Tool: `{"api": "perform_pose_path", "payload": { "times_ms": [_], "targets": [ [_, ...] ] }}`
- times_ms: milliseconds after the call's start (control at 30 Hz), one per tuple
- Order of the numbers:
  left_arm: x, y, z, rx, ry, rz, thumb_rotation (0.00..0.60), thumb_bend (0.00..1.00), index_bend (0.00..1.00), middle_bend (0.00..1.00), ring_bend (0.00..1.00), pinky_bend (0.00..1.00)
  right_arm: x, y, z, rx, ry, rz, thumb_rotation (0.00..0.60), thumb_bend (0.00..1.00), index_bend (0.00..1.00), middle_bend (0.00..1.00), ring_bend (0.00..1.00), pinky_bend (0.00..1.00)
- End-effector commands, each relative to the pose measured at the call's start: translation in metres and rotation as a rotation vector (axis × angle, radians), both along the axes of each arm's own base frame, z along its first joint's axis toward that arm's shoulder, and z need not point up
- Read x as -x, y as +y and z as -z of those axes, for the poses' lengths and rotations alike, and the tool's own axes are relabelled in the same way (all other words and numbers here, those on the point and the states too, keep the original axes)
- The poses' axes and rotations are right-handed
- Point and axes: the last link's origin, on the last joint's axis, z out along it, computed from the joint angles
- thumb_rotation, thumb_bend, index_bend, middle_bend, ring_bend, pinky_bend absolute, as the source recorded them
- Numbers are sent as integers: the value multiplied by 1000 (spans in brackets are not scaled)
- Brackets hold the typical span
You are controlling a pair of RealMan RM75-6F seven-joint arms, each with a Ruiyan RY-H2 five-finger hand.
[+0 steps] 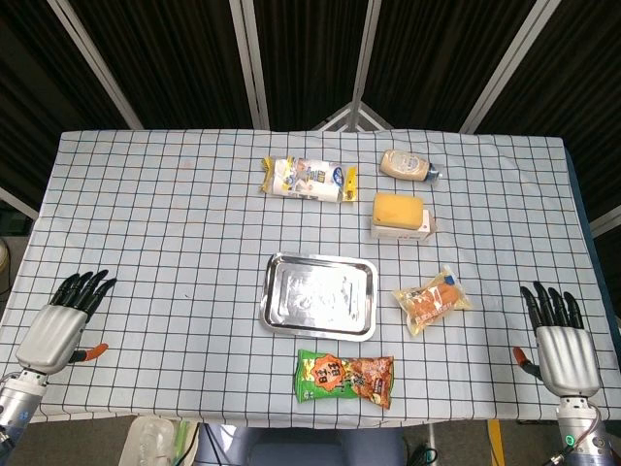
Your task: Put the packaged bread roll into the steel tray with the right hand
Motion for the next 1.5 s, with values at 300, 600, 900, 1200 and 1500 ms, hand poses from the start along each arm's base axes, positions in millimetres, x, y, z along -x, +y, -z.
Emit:
{"api": "perform_pose_path", "payload": {
  "times_ms": [300,600,900,1200,1500],
  "targets": [
    [-4,-7,-3,-9,-16,17,600,63,0,0,0,0,-4,-4,16,-49,24,-36,600,302,0,0,0,0],
    [-1,5,3,4,2,-6,600,64,0,0,0,0,-18,-46,61,-165,76,-100,600,302,0,0,0,0],
    [-2,3,0,-3,-10,3,600,64,0,0,0,0,-21,-71,98,-260,112,-81,600,301,0,0,0,0],
    [-1,3,-2,-7,-14,-1,600,64,0,0,0,0,-28,-87,116,-293,120,-79,600,302,0,0,0,0],
    [-1,3,-4,-11,-21,-2,600,63,0,0,0,0,-38,-103,131,-317,130,-88,600,393,148,47,0,66]
  ]
}}
